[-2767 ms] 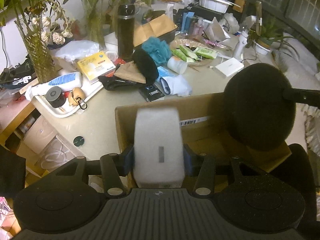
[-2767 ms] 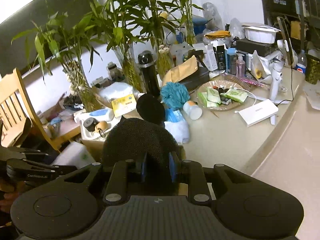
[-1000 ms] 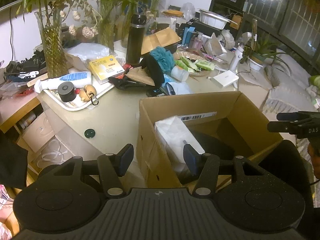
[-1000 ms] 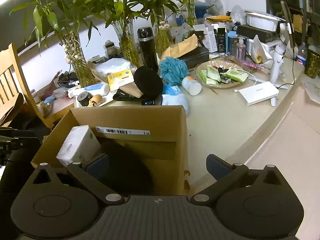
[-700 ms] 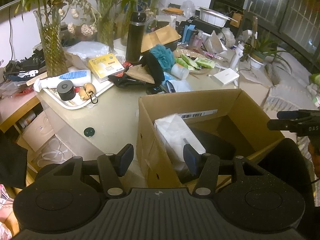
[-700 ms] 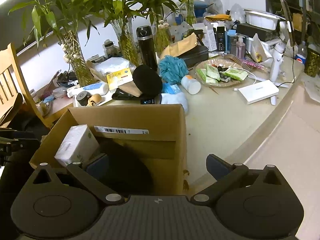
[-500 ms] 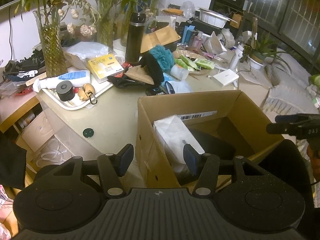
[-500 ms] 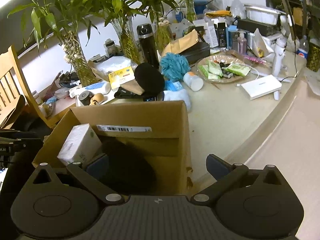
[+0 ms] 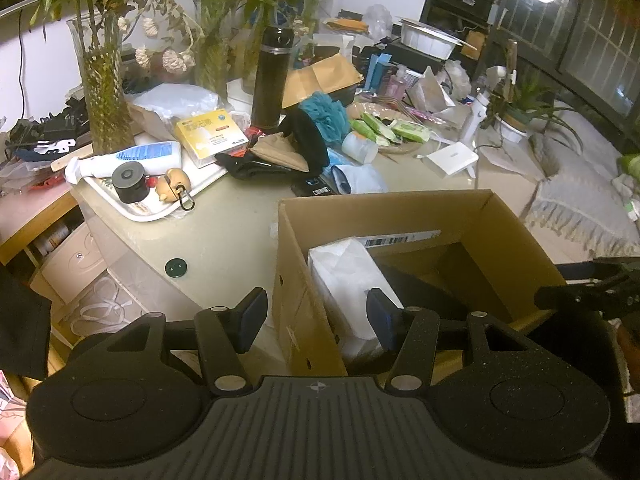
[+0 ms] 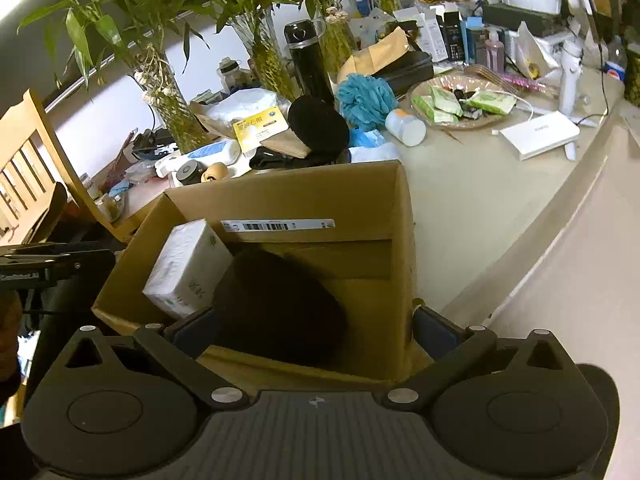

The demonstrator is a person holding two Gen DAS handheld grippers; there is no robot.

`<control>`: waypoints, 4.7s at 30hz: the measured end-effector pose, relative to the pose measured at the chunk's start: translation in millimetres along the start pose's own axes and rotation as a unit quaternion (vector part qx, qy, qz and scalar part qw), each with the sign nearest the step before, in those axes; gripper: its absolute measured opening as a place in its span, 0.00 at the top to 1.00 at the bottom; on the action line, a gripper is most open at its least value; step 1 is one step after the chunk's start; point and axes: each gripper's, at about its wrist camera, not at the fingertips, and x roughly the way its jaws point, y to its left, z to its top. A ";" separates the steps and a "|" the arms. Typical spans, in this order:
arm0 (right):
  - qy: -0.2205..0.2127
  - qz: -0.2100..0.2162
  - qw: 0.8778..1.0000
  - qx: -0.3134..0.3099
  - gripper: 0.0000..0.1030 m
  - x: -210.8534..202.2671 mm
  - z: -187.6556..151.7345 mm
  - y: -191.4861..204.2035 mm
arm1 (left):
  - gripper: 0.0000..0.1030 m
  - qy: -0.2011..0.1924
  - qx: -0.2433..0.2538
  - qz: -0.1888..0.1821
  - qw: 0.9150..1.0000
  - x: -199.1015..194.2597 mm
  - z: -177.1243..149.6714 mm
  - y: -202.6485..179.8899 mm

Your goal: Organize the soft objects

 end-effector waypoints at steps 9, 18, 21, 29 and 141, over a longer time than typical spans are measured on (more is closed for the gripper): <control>-0.026 -0.022 0.999 0.005 0.00 -0.7 12.5 -13.1 | 0.47 -0.004 0.005 -0.002 1.000 4.2 6.2 1.3; -0.046 -0.052 0.998 -0.007 0.00 10.7 40.4 -31.1 | 0.47 -0.021 0.009 -0.003 1.000 16.9 28.3 5.7; -0.053 -0.059 0.997 -0.011 0.00 16.4 52.2 -36.2 | 0.47 -0.026 0.010 -0.002 1.000 23.0 35.8 6.4; -0.059 -0.068 0.996 -0.025 0.00 37.2 71.2 -48.5 | 0.47 -0.035 0.014 -0.007 0.999 37.5 48.0 12.3; -0.125 0.069 0.990 -0.008 0.56 95.2 165.3 -124.9 | 0.90 -0.093 0.027 -0.137 0.986 151.9 190.1 19.5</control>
